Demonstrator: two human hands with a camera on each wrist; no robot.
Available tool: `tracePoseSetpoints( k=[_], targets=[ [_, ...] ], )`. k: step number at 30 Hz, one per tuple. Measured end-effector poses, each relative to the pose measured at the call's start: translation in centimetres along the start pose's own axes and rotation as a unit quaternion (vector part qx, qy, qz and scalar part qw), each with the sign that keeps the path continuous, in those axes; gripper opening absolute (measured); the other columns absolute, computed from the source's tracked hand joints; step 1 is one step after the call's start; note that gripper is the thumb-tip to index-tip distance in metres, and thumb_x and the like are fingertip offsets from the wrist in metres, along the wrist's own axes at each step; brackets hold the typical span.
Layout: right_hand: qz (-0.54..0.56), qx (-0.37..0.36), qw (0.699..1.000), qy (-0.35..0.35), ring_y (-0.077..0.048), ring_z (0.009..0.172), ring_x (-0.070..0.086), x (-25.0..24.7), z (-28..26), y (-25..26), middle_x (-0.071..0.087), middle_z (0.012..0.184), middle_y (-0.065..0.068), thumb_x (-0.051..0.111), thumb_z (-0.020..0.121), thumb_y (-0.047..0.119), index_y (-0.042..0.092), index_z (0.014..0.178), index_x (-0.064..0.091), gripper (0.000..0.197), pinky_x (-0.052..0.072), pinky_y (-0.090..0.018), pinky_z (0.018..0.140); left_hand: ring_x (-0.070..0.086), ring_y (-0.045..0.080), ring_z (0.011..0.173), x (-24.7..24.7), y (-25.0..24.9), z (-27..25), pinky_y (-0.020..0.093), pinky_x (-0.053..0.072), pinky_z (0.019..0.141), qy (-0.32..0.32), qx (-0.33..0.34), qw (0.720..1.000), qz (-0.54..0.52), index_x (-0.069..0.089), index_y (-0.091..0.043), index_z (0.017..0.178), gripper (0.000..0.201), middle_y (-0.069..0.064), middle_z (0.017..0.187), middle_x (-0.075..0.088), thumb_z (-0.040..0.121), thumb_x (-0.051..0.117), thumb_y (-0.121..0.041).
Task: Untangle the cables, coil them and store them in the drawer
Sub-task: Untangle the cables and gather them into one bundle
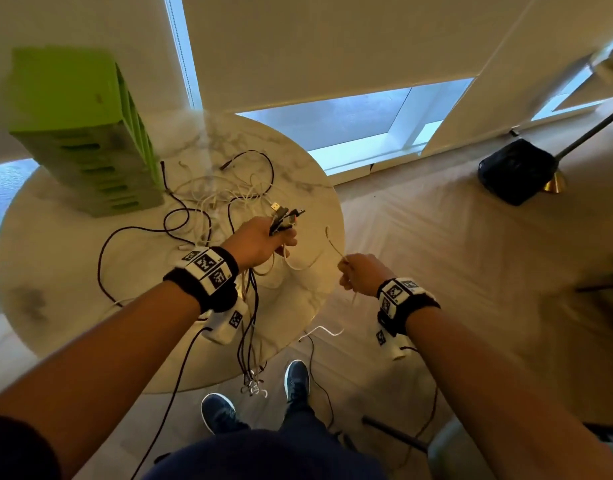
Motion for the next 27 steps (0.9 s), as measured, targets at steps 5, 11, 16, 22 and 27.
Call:
tracePoseSetpoints(
  k=[5, 11, 16, 22, 27],
  targets=[
    [-0.327, 0.104, 0.915, 0.214, -0.029, 0.141, 0.042, 2.0, -1.5, -6.5, 0.042, 0.155, -0.010, 0.069, 0.091, 0.049, 0.008, 0.152, 0.037, 0.080, 0.036, -0.041, 0.115, 0.067, -0.014, 0.073, -1.1, -0.8, -0.3, 0.007, 0.048, 0.065, -0.064, 0.025, 0.997, -0.041, 0.067, -0.005, 0.114, 0.023, 0.003, 0.104, 0.073, 0.105, 0.057, -0.023],
    [0.008, -0.147, 0.983, 0.106, -0.019, 0.141, 0.041, -0.3, -1.1, 5.4, 0.038, 0.157, -0.004, 0.072, 0.087, 0.051, 0.019, 0.156, 0.028, 0.088, 0.037, -0.033, 0.112, 0.070, 0.004, 0.107, 1.4, -1.3, 0.5, 0.037, 0.046, 0.099, -0.042, 0.027, 0.998, -0.023, 0.067, -0.026, 0.104, 0.026, -0.008, 0.102, 0.079, 0.101, 0.057, -0.050],
    [0.037, -0.208, 0.971, 0.113, -0.001, 0.085, 0.071, 0.5, -1.1, 9.2, 0.076, 0.099, 0.005, 0.050, 0.105, 0.033, 0.021, 0.108, 0.063, 0.018, 0.052, -0.016, 0.064, 0.067, -0.002, 0.082, 1.0, -3.0, 0.5, 0.032, 0.048, 0.079, -0.106, 0.052, 0.991, -0.055, 0.070, -0.022, 0.105, 0.029, -0.012, 0.098, 0.076, 0.104, 0.053, -0.045],
    [-0.151, -0.020, 0.963, 0.223, -0.025, 0.108, 0.069, 0.9, 0.3, -2.5, 0.068, 0.127, -0.008, 0.062, 0.099, 0.033, 0.011, 0.131, 0.064, 0.039, 0.062, -0.041, 0.083, 0.039, 0.008, 0.056, -3.0, -2.7, -0.6, 0.028, 0.036, 0.052, -0.196, 0.038, 0.965, -0.170, 0.061, -0.023, 0.097, 0.033, 0.005, 0.091, 0.065, 0.104, 0.048, -0.053],
    [-0.169, -0.072, 0.960, 0.209, -0.020, 0.153, 0.017, -1.9, -0.8, 0.2, 0.012, 0.168, 0.004, 0.084, 0.077, 0.045, 0.025, 0.161, 0.008, 0.115, 0.016, -0.038, 0.123, 0.038, 0.011, 0.056, -0.5, -4.6, -1.3, 0.026, 0.036, 0.056, -0.092, 0.041, 0.978, -0.185, 0.044, -0.017, 0.080, 0.043, 0.003, 0.074, 0.050, 0.107, 0.036, -0.049]
  ],
)
Point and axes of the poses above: each hand's wrist, its own z-axis towards the middle knuckle, its own x-axis out of the palm, y = z × x, the point moved 8 cm from there along z, towards the middle knuckle
